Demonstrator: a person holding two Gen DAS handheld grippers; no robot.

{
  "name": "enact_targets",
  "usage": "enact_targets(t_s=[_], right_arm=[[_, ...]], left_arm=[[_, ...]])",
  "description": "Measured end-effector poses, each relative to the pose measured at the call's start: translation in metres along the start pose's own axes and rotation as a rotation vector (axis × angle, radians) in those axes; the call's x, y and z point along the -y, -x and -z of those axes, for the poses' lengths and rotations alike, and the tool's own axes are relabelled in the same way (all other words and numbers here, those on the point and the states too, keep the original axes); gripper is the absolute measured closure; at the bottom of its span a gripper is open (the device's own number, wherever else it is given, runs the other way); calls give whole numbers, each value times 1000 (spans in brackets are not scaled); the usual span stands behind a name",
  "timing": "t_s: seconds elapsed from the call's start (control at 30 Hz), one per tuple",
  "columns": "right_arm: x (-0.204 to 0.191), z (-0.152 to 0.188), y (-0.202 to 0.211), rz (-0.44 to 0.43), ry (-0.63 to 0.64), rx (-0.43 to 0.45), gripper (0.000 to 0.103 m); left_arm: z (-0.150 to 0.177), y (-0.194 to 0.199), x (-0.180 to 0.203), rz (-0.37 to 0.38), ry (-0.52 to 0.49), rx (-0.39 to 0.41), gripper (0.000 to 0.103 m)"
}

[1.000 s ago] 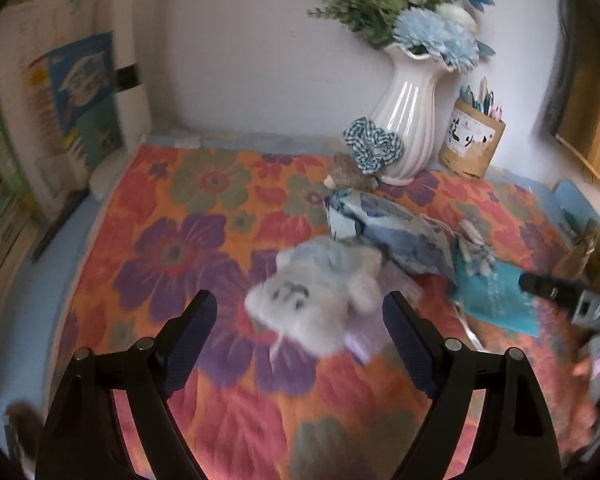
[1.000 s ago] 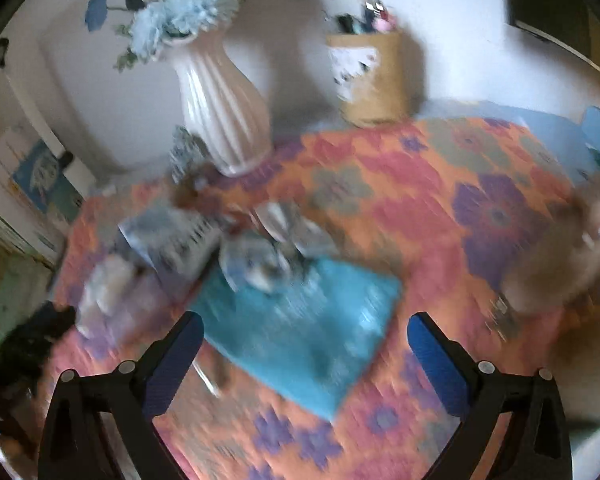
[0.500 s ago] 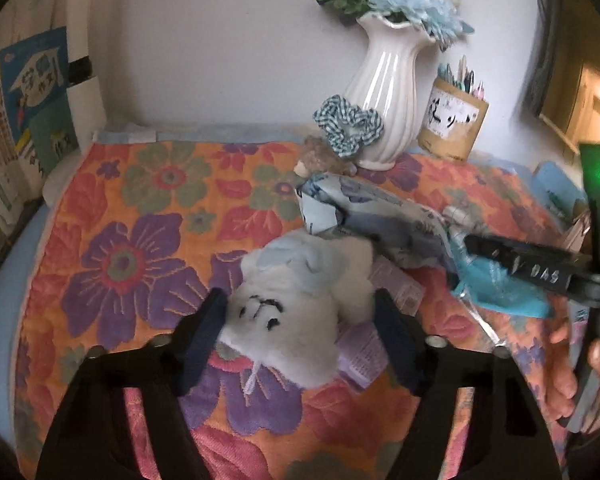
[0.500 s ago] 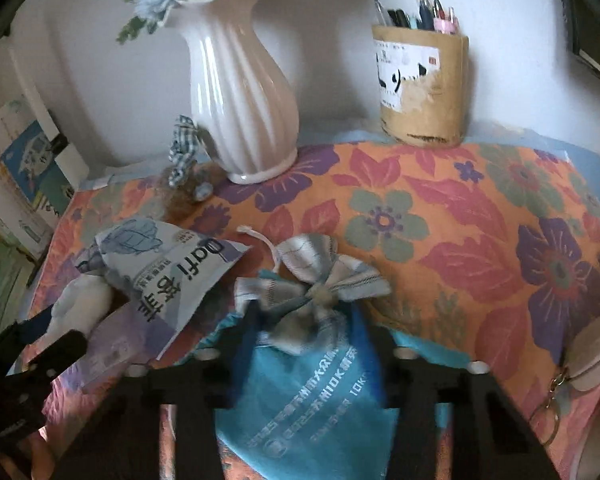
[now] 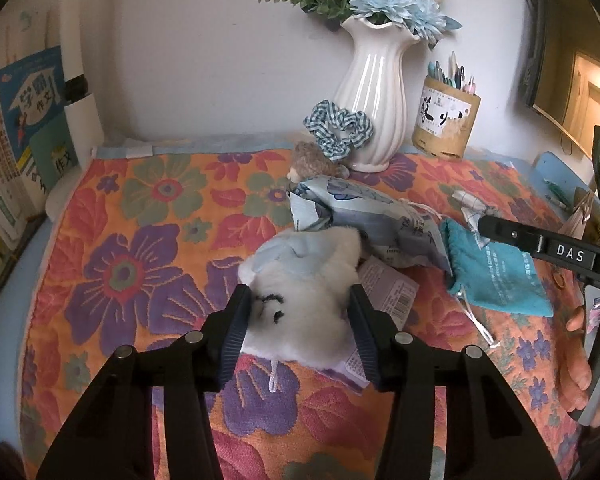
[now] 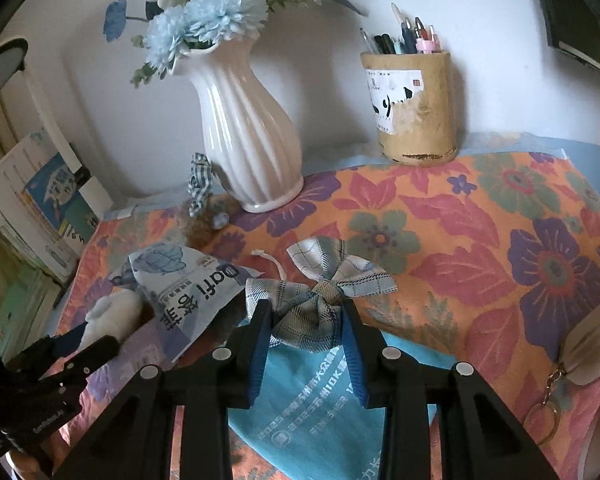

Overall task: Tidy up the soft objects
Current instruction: 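Grasp the white fluffy plush with the left tool while the right tool grasps the plaid bow, then carry the white plush and plaid bow over the glass bowl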

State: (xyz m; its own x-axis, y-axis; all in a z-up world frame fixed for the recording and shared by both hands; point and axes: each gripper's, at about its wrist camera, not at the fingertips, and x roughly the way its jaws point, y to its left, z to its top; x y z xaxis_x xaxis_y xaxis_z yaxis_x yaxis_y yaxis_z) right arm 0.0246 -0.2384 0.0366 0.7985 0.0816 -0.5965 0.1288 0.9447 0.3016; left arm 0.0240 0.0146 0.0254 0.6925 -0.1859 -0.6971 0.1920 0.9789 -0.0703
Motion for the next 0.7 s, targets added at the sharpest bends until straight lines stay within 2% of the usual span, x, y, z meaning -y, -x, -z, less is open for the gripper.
enact_targets(t_s=[0.4,0.53,0.7], right_arm=[[1,2,5,-3,5,19,70],[-4,5,21,-24,8,40,70],[-16,11,46,-20,40,42,70]], left_arm=[[0,1,0,-2,-6,5,57],[-1,7,-1,16,5,22,62],[2,22,0,31,18,33,62]])
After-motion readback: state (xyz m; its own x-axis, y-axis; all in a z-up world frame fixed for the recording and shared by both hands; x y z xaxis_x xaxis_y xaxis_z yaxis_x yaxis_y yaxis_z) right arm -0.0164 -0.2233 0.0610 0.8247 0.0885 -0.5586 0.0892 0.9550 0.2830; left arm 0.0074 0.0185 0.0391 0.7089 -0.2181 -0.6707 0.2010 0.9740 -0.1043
